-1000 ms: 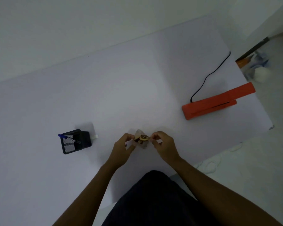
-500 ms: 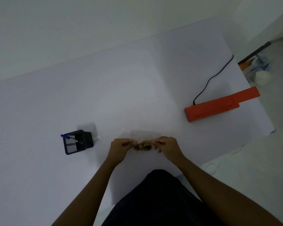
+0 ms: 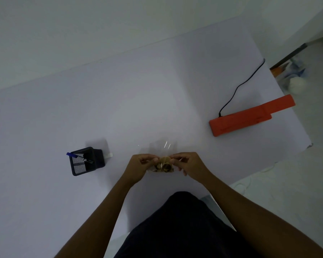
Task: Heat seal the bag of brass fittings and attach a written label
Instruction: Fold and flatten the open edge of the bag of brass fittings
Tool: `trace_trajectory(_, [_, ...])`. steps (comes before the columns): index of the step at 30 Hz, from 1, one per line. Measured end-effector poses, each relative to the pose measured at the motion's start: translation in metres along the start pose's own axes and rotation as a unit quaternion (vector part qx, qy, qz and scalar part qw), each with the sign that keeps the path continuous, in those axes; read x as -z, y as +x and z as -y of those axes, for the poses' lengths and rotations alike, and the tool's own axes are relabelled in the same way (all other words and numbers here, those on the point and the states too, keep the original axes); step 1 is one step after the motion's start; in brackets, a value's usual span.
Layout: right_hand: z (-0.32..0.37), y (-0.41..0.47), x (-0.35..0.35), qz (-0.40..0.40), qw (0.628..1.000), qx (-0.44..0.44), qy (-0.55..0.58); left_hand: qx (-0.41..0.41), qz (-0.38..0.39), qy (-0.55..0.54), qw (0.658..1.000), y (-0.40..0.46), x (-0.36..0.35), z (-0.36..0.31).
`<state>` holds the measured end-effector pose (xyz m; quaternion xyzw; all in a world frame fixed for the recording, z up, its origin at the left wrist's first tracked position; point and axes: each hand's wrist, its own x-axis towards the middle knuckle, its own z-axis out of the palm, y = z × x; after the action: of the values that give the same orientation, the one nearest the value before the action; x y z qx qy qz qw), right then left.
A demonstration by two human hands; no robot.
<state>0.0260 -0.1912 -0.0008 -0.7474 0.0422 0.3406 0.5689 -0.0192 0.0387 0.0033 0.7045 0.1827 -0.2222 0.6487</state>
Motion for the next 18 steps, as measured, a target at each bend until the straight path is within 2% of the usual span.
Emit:
trace_trajectory(11, [-0.003, -0.007, -0.006, -0.005, 0.998, 0.056, -0.035, -0.012, -0.006, -0.017, 1.000, -0.008, 0.000, 0.002])
trace_trajectory(18, [-0.010, -0.009, -0.003, -0.036, 0.999, 0.026, -0.004, 0.001, -0.018, 0.003, 1.000, -0.008, 0.003, 0.006])
